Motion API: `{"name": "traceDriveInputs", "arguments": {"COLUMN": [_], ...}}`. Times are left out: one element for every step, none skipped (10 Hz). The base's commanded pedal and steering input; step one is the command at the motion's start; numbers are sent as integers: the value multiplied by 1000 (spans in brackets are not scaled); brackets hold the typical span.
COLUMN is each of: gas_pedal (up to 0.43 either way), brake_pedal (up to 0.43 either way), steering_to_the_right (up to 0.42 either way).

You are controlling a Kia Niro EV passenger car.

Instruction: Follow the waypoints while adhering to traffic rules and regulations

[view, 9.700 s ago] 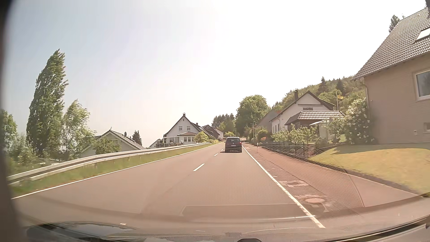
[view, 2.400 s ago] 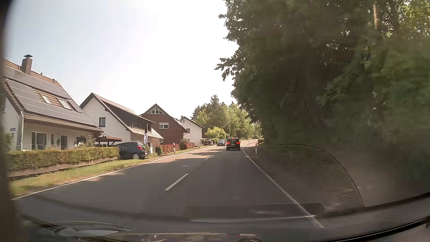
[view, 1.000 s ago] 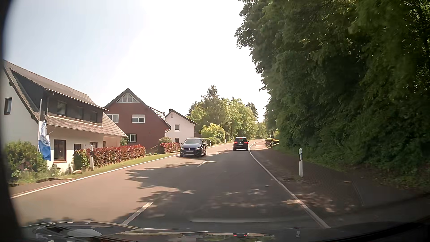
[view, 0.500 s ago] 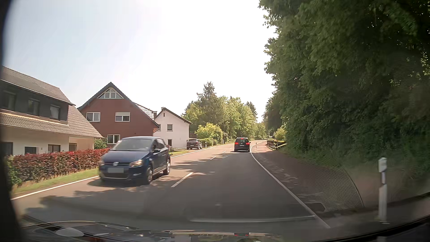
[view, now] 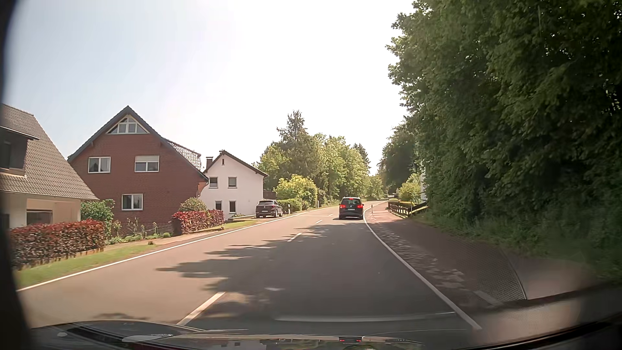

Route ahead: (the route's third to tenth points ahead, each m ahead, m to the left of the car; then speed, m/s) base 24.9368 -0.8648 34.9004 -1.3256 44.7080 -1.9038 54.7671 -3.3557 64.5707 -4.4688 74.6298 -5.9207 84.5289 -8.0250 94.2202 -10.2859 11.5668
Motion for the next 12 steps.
{"name": "traceDriveInputs", "arguments": {"gas_pedal": [98, 98, 98, 110, 157, 177, 197, 220, 220, 240, 248, 260], "brake_pedal": [0, 0, 0, 0, 0, 0, 0, 0, 0, 0, 0, 0], "steering_to_the_right": [8, 8, 8, 8, 8, 8, 8, 8, 8, 8, 8, 8]}}
